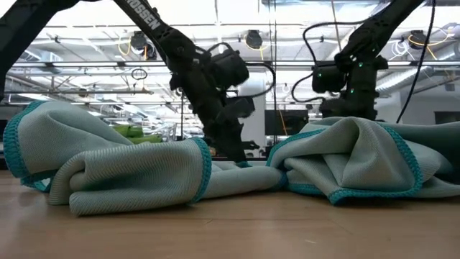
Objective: Fold microfiber towels
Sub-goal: Fold the top center blue microfiber cloth
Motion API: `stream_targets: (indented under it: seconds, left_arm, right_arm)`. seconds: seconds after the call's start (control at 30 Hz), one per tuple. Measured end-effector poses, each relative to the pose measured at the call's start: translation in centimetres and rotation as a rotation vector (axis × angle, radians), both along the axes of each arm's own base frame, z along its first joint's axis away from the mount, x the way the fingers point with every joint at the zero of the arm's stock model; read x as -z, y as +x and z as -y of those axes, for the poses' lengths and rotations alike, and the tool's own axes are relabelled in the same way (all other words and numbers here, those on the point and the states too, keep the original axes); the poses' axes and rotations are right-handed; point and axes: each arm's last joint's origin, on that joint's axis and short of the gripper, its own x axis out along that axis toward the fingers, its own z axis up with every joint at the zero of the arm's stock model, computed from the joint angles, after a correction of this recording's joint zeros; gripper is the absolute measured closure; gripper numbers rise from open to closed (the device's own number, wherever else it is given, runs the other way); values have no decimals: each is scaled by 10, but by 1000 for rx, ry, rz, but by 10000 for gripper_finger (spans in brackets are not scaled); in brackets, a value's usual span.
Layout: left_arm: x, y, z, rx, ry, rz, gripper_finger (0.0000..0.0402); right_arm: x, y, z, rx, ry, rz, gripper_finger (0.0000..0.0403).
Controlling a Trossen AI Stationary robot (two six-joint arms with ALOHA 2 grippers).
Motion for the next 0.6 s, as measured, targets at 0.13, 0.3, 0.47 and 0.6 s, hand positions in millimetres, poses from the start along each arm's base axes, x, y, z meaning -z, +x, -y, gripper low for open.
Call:
stream_targets:
  seconds: [0.13,0.3,0.47,0.6]
  left_arm:
    - [-36,-6,-3,-67,-27,73,392]
    - [-63,-11,6,-103,-37,129,382]
    - [-70,-7,30,-173,-143,136,381]
    - [-70,-4,65,-175,-220,111,380]
  right_arm:
    - [-12,-7,-1,79,0,34,332]
    - [-15,-12,8,198,19,70,319]
    - [-18,-8,20,180,-5,99,258]
    - [-25,-6,24,84,-53,122,210]
